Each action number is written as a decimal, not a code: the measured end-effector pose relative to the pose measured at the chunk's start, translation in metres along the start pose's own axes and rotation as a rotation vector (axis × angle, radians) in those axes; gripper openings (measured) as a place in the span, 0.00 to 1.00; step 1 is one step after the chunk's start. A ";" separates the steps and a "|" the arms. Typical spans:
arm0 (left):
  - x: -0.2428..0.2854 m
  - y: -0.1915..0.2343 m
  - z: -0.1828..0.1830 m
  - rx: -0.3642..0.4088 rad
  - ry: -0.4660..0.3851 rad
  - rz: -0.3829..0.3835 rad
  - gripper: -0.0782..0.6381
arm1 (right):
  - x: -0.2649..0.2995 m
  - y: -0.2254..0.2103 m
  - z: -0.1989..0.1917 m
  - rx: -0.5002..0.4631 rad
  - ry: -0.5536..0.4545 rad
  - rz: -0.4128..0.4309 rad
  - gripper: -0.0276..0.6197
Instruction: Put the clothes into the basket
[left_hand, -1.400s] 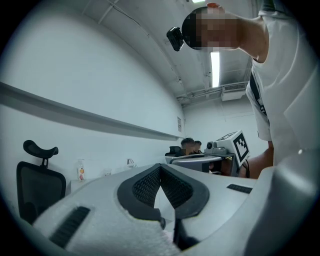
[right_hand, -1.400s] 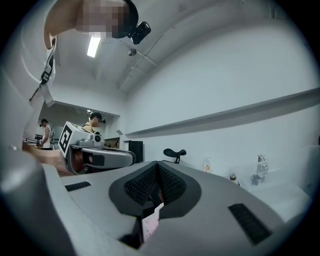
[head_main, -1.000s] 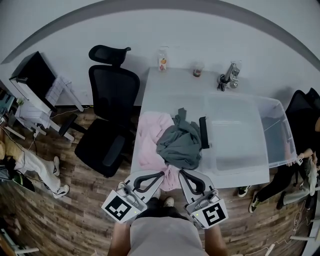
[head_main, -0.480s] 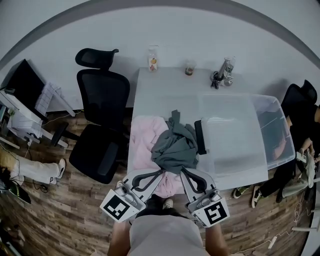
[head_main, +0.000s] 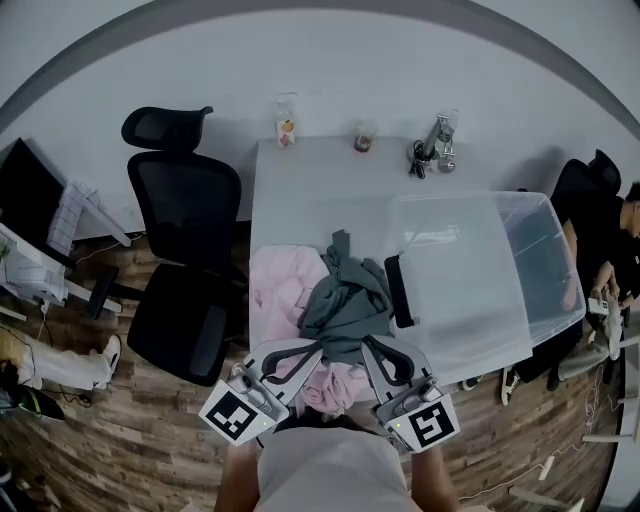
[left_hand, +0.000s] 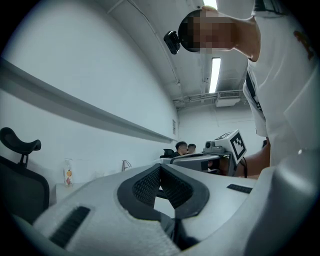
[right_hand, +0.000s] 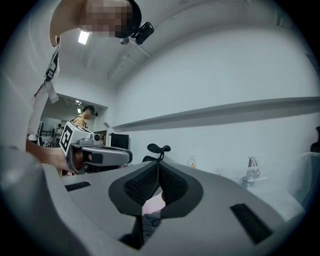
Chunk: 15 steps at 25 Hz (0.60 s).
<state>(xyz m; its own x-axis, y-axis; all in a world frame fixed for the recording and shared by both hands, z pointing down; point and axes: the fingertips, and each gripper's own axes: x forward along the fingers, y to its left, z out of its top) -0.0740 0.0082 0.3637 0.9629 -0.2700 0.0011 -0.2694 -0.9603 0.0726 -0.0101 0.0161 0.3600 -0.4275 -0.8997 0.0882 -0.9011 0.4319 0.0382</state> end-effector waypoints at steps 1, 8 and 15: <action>0.001 0.005 -0.001 -0.003 0.001 -0.005 0.11 | 0.005 -0.003 0.000 -0.003 0.006 -0.007 0.05; 0.010 0.034 -0.007 0.001 0.020 -0.044 0.11 | 0.032 -0.018 -0.005 -0.031 0.072 -0.047 0.05; 0.017 0.051 -0.018 0.001 0.035 -0.083 0.11 | 0.051 -0.027 -0.029 -0.040 0.187 -0.045 0.11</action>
<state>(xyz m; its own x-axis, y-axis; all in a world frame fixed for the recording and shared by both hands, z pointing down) -0.0706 -0.0443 0.3849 0.9820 -0.1865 0.0299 -0.1882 -0.9794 0.0729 -0.0052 -0.0399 0.3921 -0.3625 -0.8925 0.2684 -0.9138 0.3970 0.0859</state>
